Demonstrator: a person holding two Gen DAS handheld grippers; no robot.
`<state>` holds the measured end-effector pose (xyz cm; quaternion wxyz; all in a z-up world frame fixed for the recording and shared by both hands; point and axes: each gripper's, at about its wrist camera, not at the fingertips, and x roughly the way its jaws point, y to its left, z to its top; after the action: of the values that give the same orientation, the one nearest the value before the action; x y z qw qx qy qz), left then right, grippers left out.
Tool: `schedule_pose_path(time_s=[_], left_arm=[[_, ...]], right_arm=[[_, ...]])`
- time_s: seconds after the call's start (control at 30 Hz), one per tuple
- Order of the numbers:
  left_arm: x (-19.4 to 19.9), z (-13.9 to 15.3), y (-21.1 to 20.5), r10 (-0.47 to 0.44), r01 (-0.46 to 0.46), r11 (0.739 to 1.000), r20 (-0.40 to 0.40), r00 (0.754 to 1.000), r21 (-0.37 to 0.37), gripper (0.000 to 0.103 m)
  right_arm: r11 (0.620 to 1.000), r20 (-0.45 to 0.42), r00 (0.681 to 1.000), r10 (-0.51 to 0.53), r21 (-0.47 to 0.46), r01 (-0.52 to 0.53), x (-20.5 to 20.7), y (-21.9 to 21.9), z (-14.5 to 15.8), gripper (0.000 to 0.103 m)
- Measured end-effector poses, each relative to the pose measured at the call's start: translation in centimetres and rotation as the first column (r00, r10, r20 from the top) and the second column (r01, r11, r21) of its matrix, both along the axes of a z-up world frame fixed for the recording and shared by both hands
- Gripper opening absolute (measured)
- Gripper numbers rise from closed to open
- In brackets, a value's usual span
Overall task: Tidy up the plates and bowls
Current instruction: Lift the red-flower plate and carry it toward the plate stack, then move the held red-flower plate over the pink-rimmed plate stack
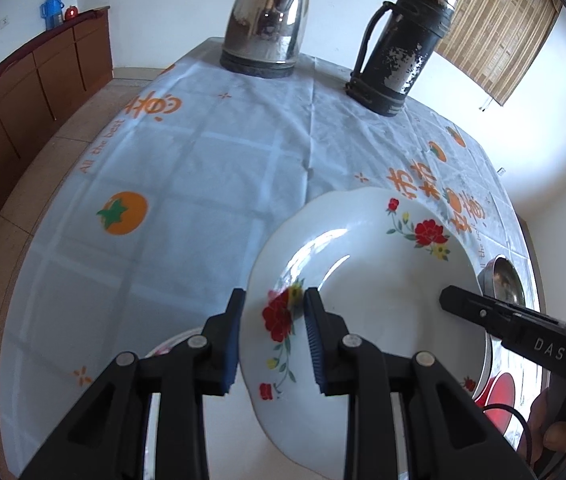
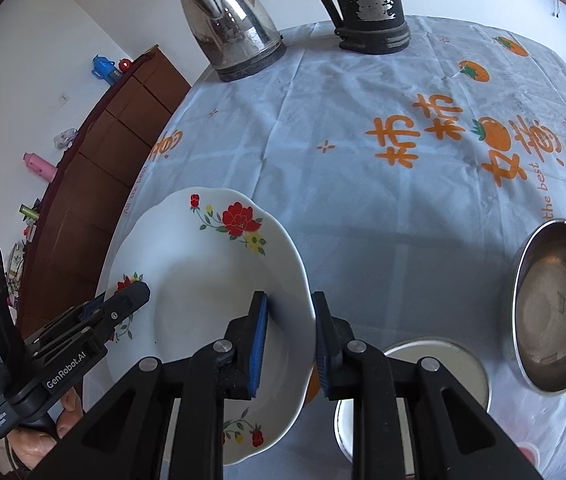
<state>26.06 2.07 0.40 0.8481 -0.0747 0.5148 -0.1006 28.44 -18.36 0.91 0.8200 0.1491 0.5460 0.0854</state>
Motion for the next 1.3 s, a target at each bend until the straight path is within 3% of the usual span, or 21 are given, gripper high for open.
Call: schedule_pose_path(time_s=[1.3], left_arm=[[-7.3,0.5,5.6,0.055,-0.055,0.998,0.029,0.998,0.008,0.027]], right_arm=[[0.998,0.021,0.998,0.053,0.019,-0.053,-6.7,5.7,0.0,0.024]])
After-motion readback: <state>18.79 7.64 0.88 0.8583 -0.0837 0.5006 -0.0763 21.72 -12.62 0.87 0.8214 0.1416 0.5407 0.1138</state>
